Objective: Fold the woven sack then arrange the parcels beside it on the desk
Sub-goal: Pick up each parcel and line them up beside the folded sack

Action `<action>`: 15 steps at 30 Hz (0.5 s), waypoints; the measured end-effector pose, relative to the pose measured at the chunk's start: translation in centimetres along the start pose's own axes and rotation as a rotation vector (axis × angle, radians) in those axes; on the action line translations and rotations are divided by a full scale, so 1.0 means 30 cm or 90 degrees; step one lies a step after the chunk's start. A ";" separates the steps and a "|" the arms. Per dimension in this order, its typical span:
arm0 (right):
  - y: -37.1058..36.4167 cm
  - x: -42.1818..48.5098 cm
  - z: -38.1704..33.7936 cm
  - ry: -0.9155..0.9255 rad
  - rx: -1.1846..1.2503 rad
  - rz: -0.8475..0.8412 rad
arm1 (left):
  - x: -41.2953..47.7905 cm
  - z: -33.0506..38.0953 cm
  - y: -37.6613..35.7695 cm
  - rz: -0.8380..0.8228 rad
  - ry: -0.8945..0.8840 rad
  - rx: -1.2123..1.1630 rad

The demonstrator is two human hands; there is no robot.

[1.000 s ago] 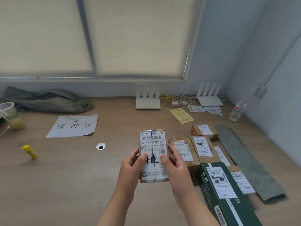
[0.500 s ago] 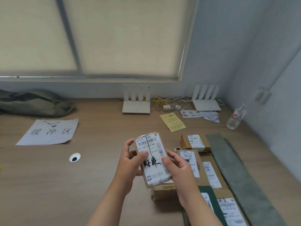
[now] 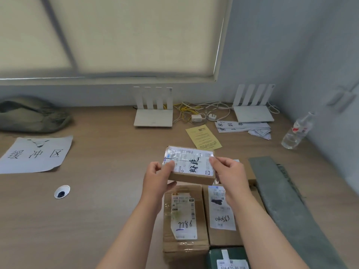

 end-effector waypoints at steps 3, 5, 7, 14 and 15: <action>-0.009 0.113 0.015 0.010 -0.057 -0.001 | 0.082 -0.023 -0.020 0.001 -0.013 0.107; -0.016 0.176 0.042 0.011 -0.108 -0.001 | 0.135 -0.036 -0.035 -0.003 -0.024 0.153; -0.023 0.230 0.069 0.016 -0.164 0.005 | 0.185 -0.051 -0.048 -0.019 -0.023 0.193; -0.059 0.355 0.127 0.101 -0.416 0.018 | 0.327 -0.150 -0.069 -0.041 -0.008 0.328; -0.069 0.362 0.131 0.115 -0.439 0.012 | 0.343 -0.164 -0.069 -0.035 -0.005 0.339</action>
Point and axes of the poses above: each hand's wrist, its own x-axis towards the middle knuckle, its own y-axis out of the back of the hand, z = x × y, the point moved 2 cm from there along x, towards the middle knuckle, and after that the axes turned 1 degree about -x, right-handed, at the moved point
